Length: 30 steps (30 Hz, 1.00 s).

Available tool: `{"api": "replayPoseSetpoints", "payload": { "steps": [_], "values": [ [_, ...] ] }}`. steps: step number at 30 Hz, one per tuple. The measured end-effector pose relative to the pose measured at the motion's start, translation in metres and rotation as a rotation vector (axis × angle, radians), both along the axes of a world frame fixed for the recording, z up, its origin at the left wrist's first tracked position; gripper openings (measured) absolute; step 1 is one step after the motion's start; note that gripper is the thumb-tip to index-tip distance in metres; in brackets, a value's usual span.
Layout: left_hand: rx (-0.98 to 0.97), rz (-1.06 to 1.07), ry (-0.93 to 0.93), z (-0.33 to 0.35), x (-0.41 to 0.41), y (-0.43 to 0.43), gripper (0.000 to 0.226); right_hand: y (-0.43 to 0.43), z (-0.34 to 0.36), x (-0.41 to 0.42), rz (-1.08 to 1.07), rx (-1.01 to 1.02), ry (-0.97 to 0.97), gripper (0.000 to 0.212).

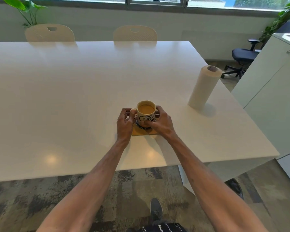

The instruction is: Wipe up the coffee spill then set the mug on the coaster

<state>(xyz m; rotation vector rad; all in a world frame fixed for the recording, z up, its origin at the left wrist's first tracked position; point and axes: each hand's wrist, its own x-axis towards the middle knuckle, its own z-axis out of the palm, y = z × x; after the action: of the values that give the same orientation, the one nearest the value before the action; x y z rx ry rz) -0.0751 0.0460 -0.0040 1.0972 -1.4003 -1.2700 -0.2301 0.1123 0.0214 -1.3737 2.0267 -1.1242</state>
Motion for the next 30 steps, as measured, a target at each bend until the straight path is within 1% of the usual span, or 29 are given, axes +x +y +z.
{"api": "replayPoseSetpoints", "payload": {
  "steps": [8, 17, 19, 21, 24, 27, 30],
  "values": [
    [0.037, -0.029, -0.033, 0.004, 0.006, 0.001, 0.028, 0.005, 0.002, 0.005, -0.019, 0.002, -0.006, 0.084],
    [-0.012, 0.017, -0.135, 0.004, 0.004, 0.003, 0.026, 0.005, 0.006, 0.007, -0.034, 0.018, -0.052, 0.081],
    [-0.012, 0.017, -0.133, 0.004, 0.004, 0.003, 0.026, 0.004, 0.007, 0.004, -0.007, 0.03, -0.074, 0.081],
    [0.015, 0.003, -0.092, 0.003, 0.005, 0.002, 0.025, 0.006, 0.008, 0.0, 0.041, 0.047, -0.126, 0.08],
    [0.03, 0.011, -0.088, 0.002, 0.006, -0.002, 0.032, 0.01, 0.008, -0.008, 0.098, 0.05, -0.202, 0.075],
    [-0.039, 0.027, -0.166, 0.008, 0.006, -0.004, 0.04, 0.011, 0.009, -0.015, 0.092, 0.016, -0.224, 0.063],
    [-0.135, 0.008, -0.308, 0.01, 0.002, -0.011, 0.044, 0.005, 0.01, -0.019, 0.027, 0.01, -0.234, 0.067]
  ]
}}
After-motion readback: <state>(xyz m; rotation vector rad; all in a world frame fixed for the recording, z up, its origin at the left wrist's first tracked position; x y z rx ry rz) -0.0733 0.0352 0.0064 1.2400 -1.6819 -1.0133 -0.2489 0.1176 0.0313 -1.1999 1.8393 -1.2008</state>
